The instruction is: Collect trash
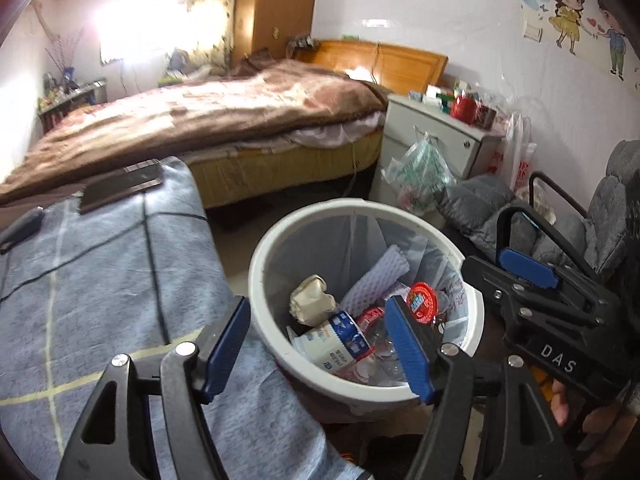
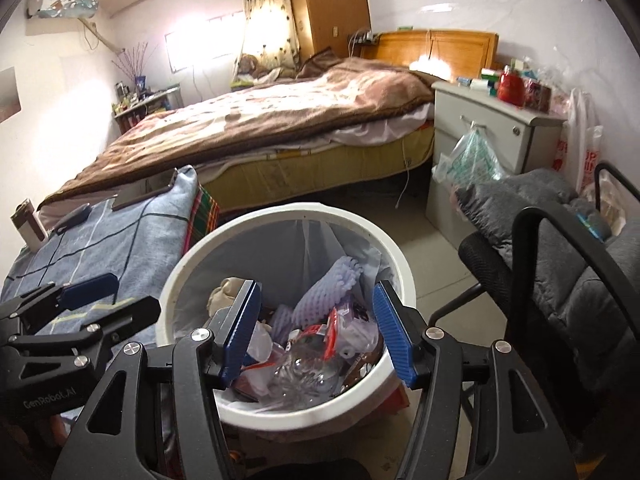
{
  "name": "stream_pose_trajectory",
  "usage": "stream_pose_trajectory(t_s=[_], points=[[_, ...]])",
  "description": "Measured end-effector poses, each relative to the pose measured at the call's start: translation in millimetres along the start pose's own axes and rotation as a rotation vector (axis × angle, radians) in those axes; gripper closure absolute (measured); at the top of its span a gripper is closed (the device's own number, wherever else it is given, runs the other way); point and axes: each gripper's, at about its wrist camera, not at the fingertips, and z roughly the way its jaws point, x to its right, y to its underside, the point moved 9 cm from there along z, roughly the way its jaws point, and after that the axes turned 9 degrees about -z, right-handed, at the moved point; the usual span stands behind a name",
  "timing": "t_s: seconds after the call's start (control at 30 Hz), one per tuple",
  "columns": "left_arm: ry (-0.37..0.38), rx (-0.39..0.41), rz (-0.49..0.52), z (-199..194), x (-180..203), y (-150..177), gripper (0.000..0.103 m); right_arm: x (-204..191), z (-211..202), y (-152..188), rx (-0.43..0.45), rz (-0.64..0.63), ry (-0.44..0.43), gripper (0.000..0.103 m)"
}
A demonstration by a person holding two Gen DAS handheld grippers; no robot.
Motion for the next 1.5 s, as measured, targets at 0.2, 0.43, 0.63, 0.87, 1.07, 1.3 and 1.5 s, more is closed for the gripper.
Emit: stream_pose_trajectory(t_s=[0.2,0.43,0.63,0.87,1.07,1.3,1.5], points=[[-0.070,0.082,0.016,-23.8,-8.2,2.8,0.029,-5.9,-17.9,7.3,0.049,0.015,0.020,0.043],[-0.151,0.123,0.007,-38.8,-14.7,14.8,0.029,-12.2,-30.2,20.4,0.059,-0.010,0.077,0.043],[-0.161,0.138,-0.027,-45.4,-18.7,21.8,0.029,-16.9,-36.2,24.3,0.068,-0.012,0.086,0.043],[-0.178,0.148,-0.026,-49.0,-18.9,27.0,0.029,-20.8,-37.8,31.6,0.063,0.003,0.087,0.043],[-0.188,0.155,-0.020,-52.8,-17.5,27.9,0.029,-25.2,-41.4,31.0,0.074,0.002,0.087,0.043],[-0.187,0.173,-0.031,-59.4,-19.6,29.0,0.029,-27.9,-44.8,30.2,0.080,-0.002,0.092,0.043],[-0.186,0.175,-0.030,-61.3,-20.5,29.0,0.029,-29.2,-46.6,30.0,0.085,-0.002,0.088,0.043]])
